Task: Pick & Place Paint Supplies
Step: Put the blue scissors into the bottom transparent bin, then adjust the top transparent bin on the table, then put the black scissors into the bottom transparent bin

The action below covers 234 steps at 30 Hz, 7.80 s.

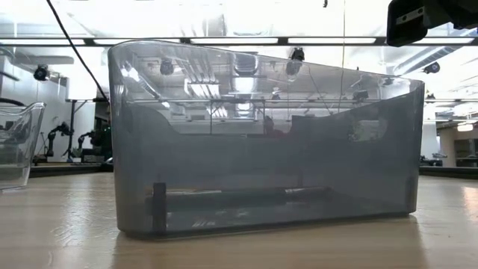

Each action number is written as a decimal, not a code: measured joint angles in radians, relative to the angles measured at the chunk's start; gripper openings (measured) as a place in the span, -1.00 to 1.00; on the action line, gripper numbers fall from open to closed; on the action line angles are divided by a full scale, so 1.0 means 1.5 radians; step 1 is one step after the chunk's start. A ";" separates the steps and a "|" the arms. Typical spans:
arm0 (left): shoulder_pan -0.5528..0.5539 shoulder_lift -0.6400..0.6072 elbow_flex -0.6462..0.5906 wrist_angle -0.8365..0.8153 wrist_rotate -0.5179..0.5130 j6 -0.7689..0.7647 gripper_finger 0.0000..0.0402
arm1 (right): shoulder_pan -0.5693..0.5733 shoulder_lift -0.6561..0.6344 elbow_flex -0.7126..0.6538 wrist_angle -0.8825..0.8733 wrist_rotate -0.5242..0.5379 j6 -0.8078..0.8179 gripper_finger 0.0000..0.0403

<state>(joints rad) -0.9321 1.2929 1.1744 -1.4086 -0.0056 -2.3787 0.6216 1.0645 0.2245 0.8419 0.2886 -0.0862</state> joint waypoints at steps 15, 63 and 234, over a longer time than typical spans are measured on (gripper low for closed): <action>-0.039 0.059 -0.001 0.004 0.054 -0.100 -0.96 | 0.000 0.000 0.000 0.000 0.000 0.000 -0.96; -0.036 0.121 -0.155 0.228 0.034 -0.237 -0.80 | 0.000 0.000 0.000 0.000 0.000 0.000 -0.96; 0.948 0.105 -0.230 0.490 -0.187 1.065 -0.35 | -0.001 0.000 0.000 0.000 0.000 0.000 -0.96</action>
<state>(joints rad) 0.4894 1.4509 0.8298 -0.6729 -0.2865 -0.7819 0.6209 1.0646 0.2245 0.8417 0.2886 -0.0863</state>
